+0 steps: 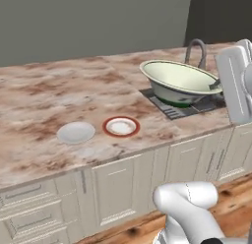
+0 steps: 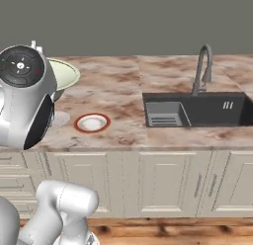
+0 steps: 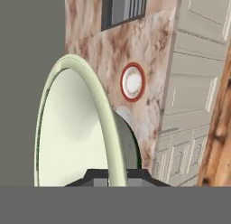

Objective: Move the bowls from the cabinet to the plates on the dining table.

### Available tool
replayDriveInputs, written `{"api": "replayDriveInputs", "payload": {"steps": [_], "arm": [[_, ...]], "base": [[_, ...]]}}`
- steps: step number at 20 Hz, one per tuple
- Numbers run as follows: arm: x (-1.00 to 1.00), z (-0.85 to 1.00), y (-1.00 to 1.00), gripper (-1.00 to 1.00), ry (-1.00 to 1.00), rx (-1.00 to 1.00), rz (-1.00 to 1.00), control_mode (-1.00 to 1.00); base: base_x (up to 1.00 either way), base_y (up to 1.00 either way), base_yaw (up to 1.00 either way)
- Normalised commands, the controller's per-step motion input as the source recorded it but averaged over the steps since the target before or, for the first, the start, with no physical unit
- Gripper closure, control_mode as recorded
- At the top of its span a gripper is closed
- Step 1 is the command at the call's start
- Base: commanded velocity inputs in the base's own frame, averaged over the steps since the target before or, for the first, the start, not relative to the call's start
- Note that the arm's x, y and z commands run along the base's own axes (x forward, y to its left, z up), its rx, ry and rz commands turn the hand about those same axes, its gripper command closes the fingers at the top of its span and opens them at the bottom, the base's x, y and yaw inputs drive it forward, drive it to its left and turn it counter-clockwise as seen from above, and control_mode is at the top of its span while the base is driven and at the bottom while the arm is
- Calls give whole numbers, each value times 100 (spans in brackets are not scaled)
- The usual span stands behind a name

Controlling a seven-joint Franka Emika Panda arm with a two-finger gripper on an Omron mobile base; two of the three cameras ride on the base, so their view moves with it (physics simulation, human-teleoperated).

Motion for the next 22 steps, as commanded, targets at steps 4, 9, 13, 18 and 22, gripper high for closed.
{"api": "replayDriveInputs", "payload": {"steps": [4,9,13,18,22], "arm": [[0,0,0,100,0,0,0,100],[0,0,0,100,0,0,0,100],[0,0,0,100,0,0,0,100],[0,0,0,100,0,0,0,100],[0,0,0,100,0,0,0,100]], "base": [[86,-7,48],[100,-45,6],[52,0,-6],[0,0,0],[0,0,0]]}}
